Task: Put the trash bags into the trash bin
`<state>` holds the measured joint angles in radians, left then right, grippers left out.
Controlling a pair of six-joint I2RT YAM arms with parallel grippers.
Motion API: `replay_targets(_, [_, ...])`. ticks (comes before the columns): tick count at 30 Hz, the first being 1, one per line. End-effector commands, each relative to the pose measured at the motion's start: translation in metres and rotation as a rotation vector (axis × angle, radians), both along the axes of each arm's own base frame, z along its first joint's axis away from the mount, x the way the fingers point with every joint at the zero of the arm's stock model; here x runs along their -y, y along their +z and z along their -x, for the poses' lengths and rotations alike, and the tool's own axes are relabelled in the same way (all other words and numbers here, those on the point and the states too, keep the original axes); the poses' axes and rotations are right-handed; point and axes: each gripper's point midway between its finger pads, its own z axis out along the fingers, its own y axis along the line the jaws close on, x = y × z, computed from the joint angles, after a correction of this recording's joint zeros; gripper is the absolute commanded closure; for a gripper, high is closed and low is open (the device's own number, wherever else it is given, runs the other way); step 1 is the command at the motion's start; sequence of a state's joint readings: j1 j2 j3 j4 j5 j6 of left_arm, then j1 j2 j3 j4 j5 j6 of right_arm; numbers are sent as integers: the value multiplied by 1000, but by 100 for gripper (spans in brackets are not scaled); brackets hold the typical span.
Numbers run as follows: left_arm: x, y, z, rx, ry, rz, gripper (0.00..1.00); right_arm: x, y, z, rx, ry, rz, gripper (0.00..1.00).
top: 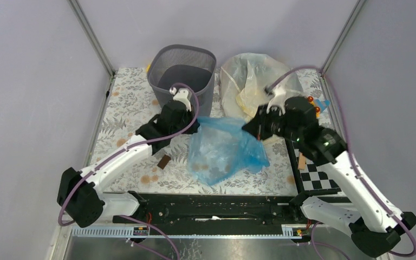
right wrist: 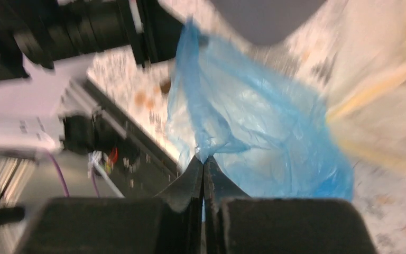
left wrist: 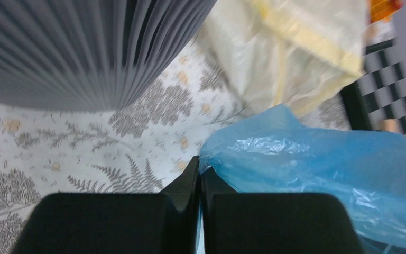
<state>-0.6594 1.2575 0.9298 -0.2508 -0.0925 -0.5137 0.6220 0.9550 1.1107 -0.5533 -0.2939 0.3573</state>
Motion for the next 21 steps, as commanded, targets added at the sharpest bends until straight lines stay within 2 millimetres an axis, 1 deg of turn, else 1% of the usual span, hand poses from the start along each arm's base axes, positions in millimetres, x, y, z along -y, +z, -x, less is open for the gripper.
replay_targets(1, [4, 124, -7, 199, -18, 132, 100, 25, 95, -43, 244, -201, 39, 100])
replay_targets(2, [2, 149, -6, 237, -19, 148, 100, 28, 122, -47, 289, -222, 30, 100])
replay_targets(3, [-1, 180, -2, 283, -23, 175, 100, 31, 144, -53, 325, -249, 28, 100])
replay_targets(4, [-4, 208, 4, 329, -32, 203, 100, 32, 168, -53, 366, -253, 4, 100])
replay_targets(5, [-7, 232, 11, 370, -44, 234, 100, 31, 188, -51, 398, -242, -25, 100])
replay_targets(6, [-9, 254, 20, 411, -62, 267, 100, 27, 202, -48, 417, -217, -52, 100])
replay_targets(7, [-12, 270, 29, 443, -81, 297, 100, 23, 210, -44, 425, -195, -77, 100])
replay_targets(8, [-15, 281, 36, 470, -93, 320, 100, 20, 213, -42, 426, -178, -93, 100])
replay_targets(9, [-16, 285, 44, 483, -116, 338, 100, 17, 207, -40, 411, -161, -100, 100])
replay_targets(10, [-15, 283, 51, 485, -139, 346, 100, 15, 199, -38, 398, -148, -100, 100])
replay_targets(11, [-15, 274, 55, 477, -154, 349, 100, 13, 182, -38, 370, -140, -88, 100])
replay_targets(12, [-13, 260, 59, 456, -173, 349, 100, 13, 160, -38, 331, -141, -67, 100])
replay_targets(13, [-9, 237, 61, 416, -196, 345, 100, 14, 137, -36, 290, -147, -48, 100])
replay_targets(14, [-3, 208, 65, 365, -225, 344, 100, 17, 108, -32, 239, -156, -37, 100])
replay_targets(15, [4, 174, 68, 297, -250, 342, 100, 17, 70, -28, 169, -161, -10, 100])
replay_targets(16, [10, 135, 72, 208, -271, 340, 100, 19, 31, -23, 96, -167, 12, 100])
replay_targets(17, [18, 101, 79, 126, -300, 344, 100, 19, -14, -15, 11, -160, 42, 100])
replay_targets(18, [23, 63, 88, 30, -315, 339, 100, 20, -53, -3, -71, -149, 59, 100])
replay_targets(19, [28, 23, 102, -69, -329, 322, 100, 23, -99, 13, -175, -131, 94, 100])
replay_targets(20, [35, 4, 116, -120, -352, 312, 100, 24, -119, 25, -232, -112, 98, 100])
replay_targets(21, [41, -8, 128, -153, -374, 299, 100, 24, -126, 33, -259, -96, 90, 100])
